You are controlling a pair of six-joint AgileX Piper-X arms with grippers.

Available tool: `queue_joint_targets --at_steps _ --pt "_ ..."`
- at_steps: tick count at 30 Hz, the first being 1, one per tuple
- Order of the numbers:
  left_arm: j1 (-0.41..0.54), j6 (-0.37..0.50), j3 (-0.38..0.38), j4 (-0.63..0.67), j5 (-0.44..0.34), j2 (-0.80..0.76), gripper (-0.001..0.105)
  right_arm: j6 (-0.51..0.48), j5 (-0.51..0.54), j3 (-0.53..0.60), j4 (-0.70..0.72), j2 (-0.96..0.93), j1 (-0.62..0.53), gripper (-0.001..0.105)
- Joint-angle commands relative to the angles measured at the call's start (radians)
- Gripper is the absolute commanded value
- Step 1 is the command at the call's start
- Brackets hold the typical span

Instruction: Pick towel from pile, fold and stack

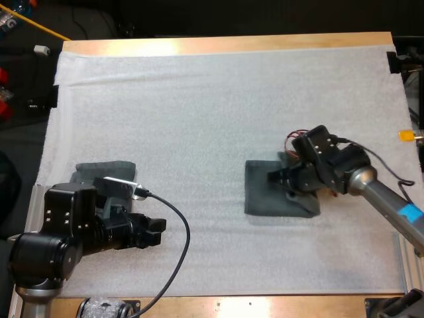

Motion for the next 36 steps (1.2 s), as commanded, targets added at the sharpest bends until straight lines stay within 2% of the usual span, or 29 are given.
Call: queue_joint_targets --at_steps 1,7,9,16,23,32,33,36 --pt "-0.005 0.000 -0.005 -0.009 -0.011 -0.003 0.052 0.035 -0.032 -0.007 -0.032 0.009 0.003 0.000" --pt "-0.005 0.000 -0.005 -0.009 -0.011 -0.003 0.052 0.146 -0.135 -0.007 -0.110 0.061 0.006 0.000" --pt "-0.005 0.000 -0.005 -0.009 -0.011 -0.003 0.052 0.154 -0.159 -0.007 -0.129 0.074 0.011 0.000" --pt "-0.005 0.000 -0.005 -0.009 -0.011 -0.003 0.052 0.185 -0.153 -0.007 -0.161 0.115 0.032 0.000" --pt "-0.005 0.000 -0.005 -0.009 -0.011 -0.003 0.052 0.210 -0.198 -0.007 -0.200 0.168 0.056 0.000" --pt "-0.005 0.000 -0.005 -0.002 -0.009 -0.003 0.052 0.256 -0.178 -0.007 -0.266 0.210 0.075 0.000" --pt "-0.005 0.000 -0.005 -0.001 -0.009 -0.003 0.052 0.256 -0.176 -0.007 -0.267 0.211 0.075 0.002" --pt "-0.005 0.000 -0.005 0.003 -0.009 -0.003 0.052 0.256 -0.171 -0.007 -0.269 0.210 0.075 0.021"
